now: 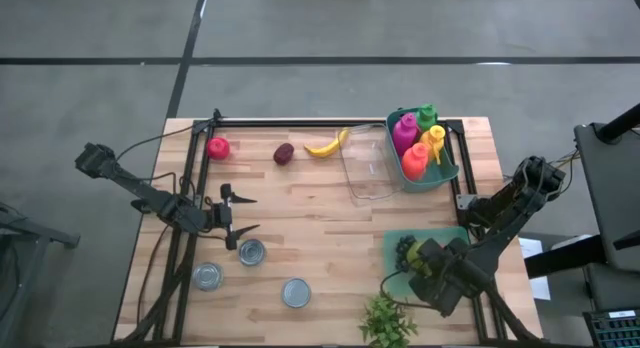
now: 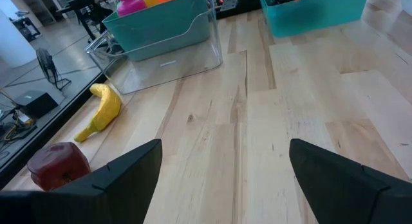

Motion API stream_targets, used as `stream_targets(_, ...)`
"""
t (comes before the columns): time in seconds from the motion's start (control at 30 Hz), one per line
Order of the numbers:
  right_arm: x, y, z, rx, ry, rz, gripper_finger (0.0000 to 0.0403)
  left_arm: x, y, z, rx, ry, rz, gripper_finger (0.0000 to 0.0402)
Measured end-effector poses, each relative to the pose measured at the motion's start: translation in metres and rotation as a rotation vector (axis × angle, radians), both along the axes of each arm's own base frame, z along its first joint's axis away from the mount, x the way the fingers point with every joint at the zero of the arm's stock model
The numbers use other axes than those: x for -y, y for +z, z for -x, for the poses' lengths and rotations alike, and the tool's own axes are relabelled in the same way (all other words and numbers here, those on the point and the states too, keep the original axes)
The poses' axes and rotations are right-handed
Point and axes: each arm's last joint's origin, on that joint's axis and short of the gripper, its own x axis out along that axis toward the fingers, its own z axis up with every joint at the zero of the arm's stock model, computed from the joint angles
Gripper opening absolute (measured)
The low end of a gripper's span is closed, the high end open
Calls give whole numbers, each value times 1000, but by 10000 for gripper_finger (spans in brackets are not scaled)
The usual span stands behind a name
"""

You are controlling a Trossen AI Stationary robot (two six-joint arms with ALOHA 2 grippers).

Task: Pick & Place Food Item
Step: Put the pear into the green transparent bin, then put the banana into the green transparent bin

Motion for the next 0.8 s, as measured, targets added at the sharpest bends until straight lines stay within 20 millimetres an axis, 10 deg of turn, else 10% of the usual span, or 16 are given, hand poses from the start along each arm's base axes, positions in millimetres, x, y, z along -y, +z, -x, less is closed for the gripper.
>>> stream_targets(0.4,-2,2,-1,3,-13,-18,364,0,0,0,0,0,0,343)
stream_targets(0.8,-2,51,-5,68,-5,90,364,0,0,0,0,0,0,343)
